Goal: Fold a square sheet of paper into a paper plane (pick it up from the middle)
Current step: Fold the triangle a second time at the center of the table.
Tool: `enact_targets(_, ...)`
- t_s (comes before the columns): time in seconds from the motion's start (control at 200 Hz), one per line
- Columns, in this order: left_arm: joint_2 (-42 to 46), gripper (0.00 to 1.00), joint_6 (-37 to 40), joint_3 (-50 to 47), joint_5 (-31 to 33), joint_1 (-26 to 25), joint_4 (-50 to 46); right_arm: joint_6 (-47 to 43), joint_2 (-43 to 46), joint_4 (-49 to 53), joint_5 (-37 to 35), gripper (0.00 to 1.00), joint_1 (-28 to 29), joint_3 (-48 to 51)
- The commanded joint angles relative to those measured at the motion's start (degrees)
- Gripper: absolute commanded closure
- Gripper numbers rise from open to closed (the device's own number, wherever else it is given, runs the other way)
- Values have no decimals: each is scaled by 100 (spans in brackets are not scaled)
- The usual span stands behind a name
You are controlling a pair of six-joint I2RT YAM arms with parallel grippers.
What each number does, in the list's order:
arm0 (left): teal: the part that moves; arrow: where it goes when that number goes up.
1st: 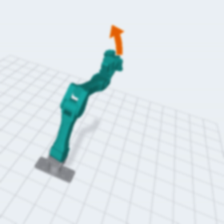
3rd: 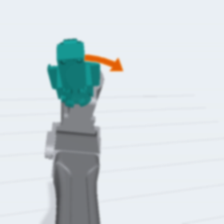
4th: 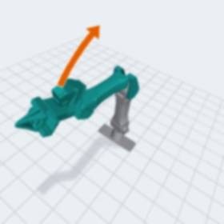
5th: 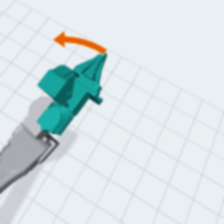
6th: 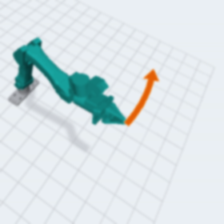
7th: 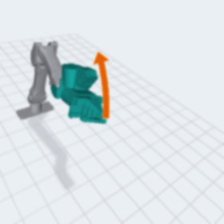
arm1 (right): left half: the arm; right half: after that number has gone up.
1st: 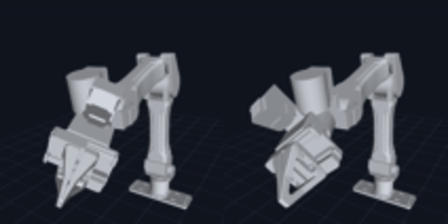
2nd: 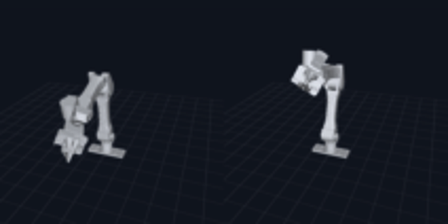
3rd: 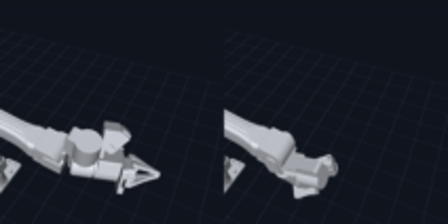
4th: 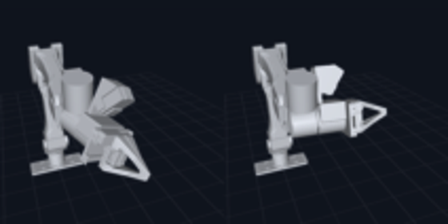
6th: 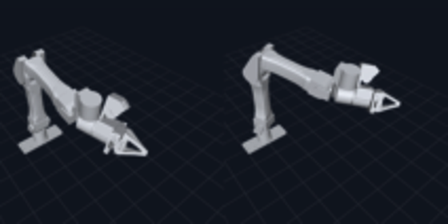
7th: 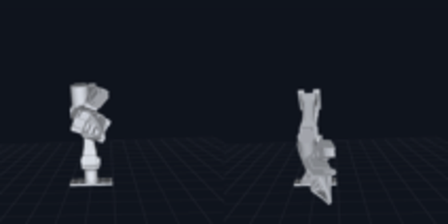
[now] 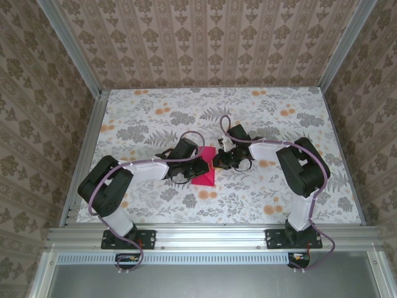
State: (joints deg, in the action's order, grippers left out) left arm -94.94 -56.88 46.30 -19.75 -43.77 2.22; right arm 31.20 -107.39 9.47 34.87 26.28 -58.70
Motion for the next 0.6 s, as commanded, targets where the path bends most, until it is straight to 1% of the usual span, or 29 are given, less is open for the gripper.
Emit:
enact_targets(0.0, -147, 83, 142, 199, -130, 9, 25, -135, 106, 201, -278, 92, -9, 68)
enact_targets(0.595, -368, 82, 142, 334, -193, -14, 38, -219, -63, 241, -301, 92, -8, -142)
